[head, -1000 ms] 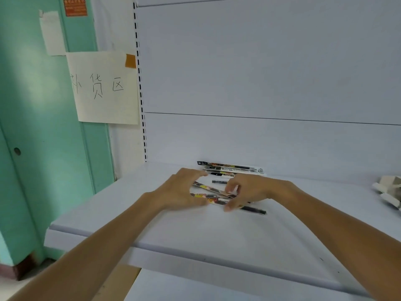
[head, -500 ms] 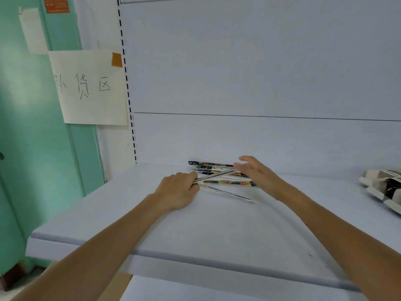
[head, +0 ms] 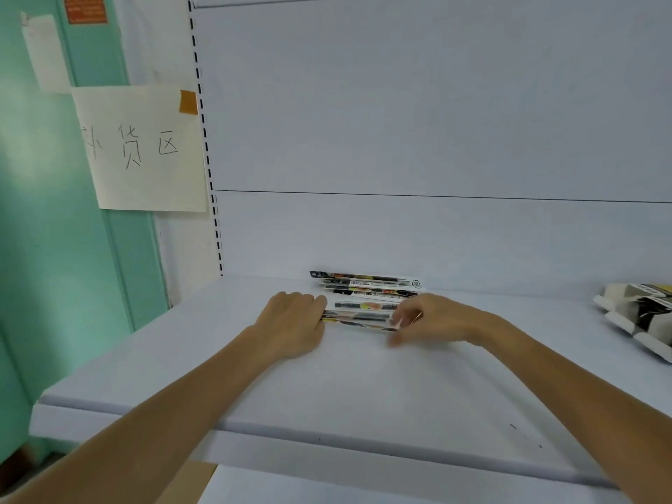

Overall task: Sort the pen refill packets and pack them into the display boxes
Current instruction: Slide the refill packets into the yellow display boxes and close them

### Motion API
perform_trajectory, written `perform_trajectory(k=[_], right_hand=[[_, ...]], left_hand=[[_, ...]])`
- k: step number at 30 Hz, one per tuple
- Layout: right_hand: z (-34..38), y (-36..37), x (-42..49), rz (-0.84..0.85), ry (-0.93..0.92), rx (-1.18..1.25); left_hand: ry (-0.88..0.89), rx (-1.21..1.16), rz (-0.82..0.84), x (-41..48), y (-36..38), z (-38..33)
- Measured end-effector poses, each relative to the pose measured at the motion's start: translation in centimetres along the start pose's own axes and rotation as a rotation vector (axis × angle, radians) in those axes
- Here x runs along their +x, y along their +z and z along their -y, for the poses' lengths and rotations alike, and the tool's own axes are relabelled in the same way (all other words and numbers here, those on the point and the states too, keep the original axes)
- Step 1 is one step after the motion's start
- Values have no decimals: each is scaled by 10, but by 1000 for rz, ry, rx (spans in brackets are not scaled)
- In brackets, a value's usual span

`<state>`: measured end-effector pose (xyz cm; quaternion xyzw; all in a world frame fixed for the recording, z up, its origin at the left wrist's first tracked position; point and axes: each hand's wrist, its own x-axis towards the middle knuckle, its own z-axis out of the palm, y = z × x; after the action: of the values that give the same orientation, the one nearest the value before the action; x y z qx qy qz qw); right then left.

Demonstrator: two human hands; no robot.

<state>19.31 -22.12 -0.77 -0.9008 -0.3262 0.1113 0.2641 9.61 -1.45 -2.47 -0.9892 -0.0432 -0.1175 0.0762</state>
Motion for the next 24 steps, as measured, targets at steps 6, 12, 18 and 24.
perform_trajectory(k=[6,12,18,24], right_hand=[[-9,10,8,-105,-19,157],[-8,8,3,-129,-58,74],[8,22,8,-125,-154,-79],[1,22,12,-286,12,208]], left_hand=[[44,-180,113,1,0,-3],[109,-135,40,0,4,-12],[91,-98,-47,3,0,-23],[0,-138,-100,2,1,-23]])
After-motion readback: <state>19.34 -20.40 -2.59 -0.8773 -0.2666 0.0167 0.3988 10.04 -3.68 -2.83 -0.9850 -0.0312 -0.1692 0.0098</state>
